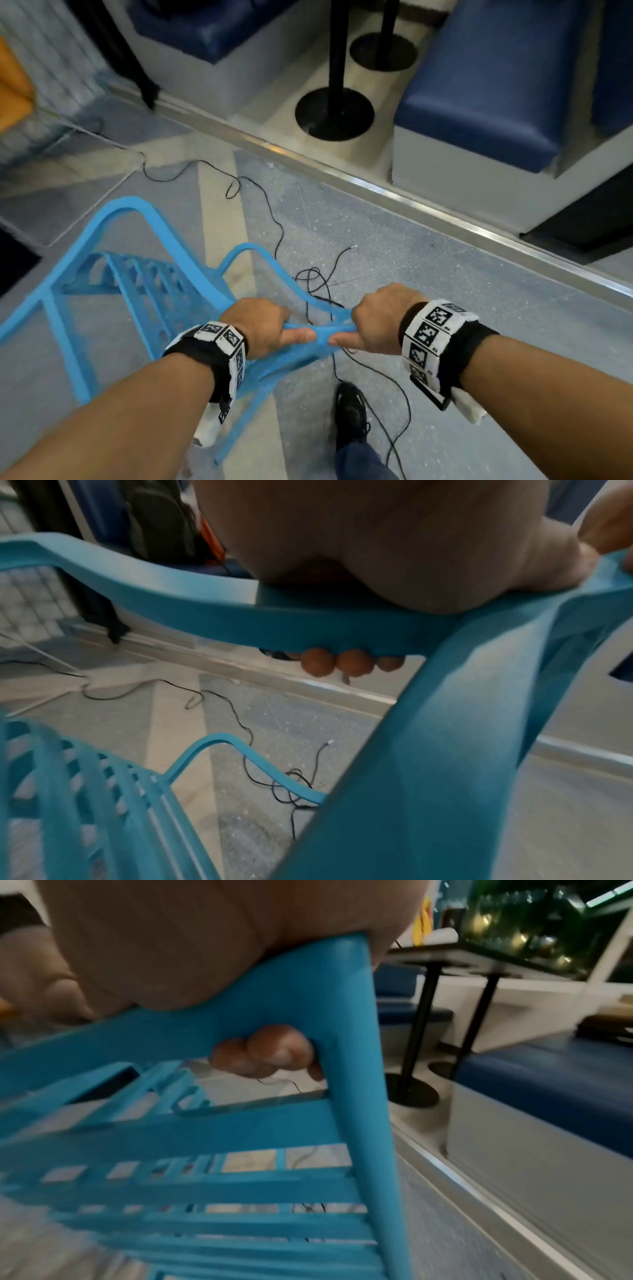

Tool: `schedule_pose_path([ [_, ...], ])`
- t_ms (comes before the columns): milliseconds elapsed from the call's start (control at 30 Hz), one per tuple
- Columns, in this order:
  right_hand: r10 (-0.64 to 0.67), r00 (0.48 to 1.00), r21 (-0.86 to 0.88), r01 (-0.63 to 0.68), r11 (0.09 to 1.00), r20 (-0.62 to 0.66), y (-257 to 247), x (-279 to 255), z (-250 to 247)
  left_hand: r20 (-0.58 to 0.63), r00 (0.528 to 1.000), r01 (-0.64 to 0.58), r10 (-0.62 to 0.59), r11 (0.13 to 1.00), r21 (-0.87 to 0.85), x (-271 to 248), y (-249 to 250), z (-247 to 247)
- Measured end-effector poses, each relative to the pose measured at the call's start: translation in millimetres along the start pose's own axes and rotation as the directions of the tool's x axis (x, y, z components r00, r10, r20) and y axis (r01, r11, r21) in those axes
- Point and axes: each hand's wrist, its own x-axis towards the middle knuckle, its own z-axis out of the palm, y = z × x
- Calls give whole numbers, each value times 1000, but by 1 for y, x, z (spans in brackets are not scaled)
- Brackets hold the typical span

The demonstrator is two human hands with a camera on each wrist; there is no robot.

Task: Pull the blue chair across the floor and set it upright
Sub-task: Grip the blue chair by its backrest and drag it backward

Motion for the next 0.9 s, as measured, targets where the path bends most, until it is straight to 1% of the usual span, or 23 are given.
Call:
schedule_pose_path([
  [67, -16, 1000, -70, 16, 997, -2, -50, -13, -41, -108, 994, 6, -8, 1000, -19, -54, -20, 0],
  [100, -23, 1000, -88, 23, 996, 2, -67, -19, -56, -140, 990, 4, -8, 999, -32, -71, -27, 1],
  [200, -76, 997, -172, 77, 982, 8, -150, -39, -96, -236, 971, 22, -44, 995, -93, -151, -56, 18],
  [300, -154, 988, -205, 152, 967, 4, -235, -58, -118, -334, 940, 18, -67, 989, -149, -229, -81, 47],
  [367, -202, 979, -209, 192, 959, -24, -287, -71, -129, -366, 927, 16, -82, 984, -177, -278, -95, 66],
  [433, -248, 967, -199, 232, 952, -59, -328, -79, -138, -386, 917, 22, -105, 977, -212, -319, -108, 85],
  [467, -280, 957, -161, 265, 951, -75, -342, -81, -142, -397, 910, 30, -123, 972, -232, -336, -114, 93],
  [533, -332, 938, 11, 335, 942, -97, -353, -84, -147, -416, 898, 35, -142, 967, -254, -364, -125, 110],
  [600, -348, 927, 207, 372, 905, -140, -344, -86, -144, -439, 886, 37, -149, 967, -254, -386, -134, 124],
  [633, -346, 927, 250, 372, 894, -144, -335, -88, -139, -450, 879, 42, -158, 965, -257, -396, -137, 129],
  [667, -338, 933, 253, 360, 898, -128, -325, -91, -131, -453, 874, 54, -173, 963, -263, -405, -140, 135],
  [733, -309, 949, 149, 314, 938, -59, -310, -95, -112, -429, 874, 109, -226, 954, -280, -424, -142, 144],
  [767, -294, 955, 88, 296, 951, -40, -307, -93, -101, -401, 879, 132, -259, 939, -318, -433, -141, 147],
  [800, -280, 959, 60, 282, 957, -46, -309, -89, -91, -382, 878, 130, -289, 911, -392, -440, -138, 149],
  [867, -276, 956, 90, 285, 954, -102, -319, -73, -76, -365, 857, 99, -364, 811, -577, -454, -128, 143],
  [900, -276, 954, 109, 289, 951, -121, -325, -65, -72, -309, 853, 125, -420, 740, -661, -460, -121, 135],
])
